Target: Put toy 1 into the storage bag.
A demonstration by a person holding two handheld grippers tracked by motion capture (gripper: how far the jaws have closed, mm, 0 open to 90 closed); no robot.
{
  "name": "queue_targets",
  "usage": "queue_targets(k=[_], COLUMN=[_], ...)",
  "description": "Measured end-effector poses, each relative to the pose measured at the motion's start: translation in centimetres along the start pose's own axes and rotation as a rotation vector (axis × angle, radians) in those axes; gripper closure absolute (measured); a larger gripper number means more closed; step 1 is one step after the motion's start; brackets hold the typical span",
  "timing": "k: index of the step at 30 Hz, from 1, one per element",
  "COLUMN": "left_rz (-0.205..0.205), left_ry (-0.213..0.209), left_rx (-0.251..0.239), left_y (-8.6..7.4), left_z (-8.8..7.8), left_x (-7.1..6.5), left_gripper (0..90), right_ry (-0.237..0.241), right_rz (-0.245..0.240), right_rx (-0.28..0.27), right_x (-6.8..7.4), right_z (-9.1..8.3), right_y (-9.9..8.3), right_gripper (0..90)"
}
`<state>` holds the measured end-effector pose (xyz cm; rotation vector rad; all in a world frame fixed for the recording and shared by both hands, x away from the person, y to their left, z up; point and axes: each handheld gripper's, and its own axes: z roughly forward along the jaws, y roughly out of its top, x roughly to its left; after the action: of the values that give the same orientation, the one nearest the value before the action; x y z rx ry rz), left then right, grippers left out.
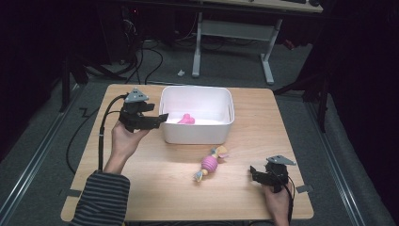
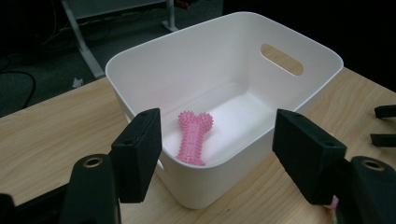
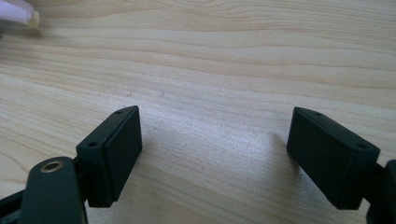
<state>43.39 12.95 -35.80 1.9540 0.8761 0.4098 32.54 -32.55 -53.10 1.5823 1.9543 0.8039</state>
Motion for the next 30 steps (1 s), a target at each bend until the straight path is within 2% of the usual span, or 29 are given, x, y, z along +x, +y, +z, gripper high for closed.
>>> queue_targets(k=[9, 14, 23, 30], left_rz=[-0.015, -0.044, -0.074, -0.109], left_ry=[0.009, 0.016, 0.034, 0.035], left_rx=[-0.034, -0.056, -0.064, -0.062], left_y=[-1.5, -2.8, -4.5, -6.6], left_z=[-1.5, -2.6, -3.2, -3.6], left_x=[-0.2, 0.0, 0.0, 0.1], left_gripper=[33.3, 33.3, 33.4, 33.4], right_ry=[0.000, 0.000, 0.000, 0.000], right_rz=[-0.001, 0.000, 0.000, 0.000], right_rx=[0.000, 0.000, 0.000, 0.000], right_x=[0.0, 0.0, 0.0, 0.0], right_z=[0.0, 0.0, 0.0, 0.0], right_y=[0.0, 0.0, 0.0, 0.0], right_gripper=[18.1, 18.1, 18.2, 18.1])
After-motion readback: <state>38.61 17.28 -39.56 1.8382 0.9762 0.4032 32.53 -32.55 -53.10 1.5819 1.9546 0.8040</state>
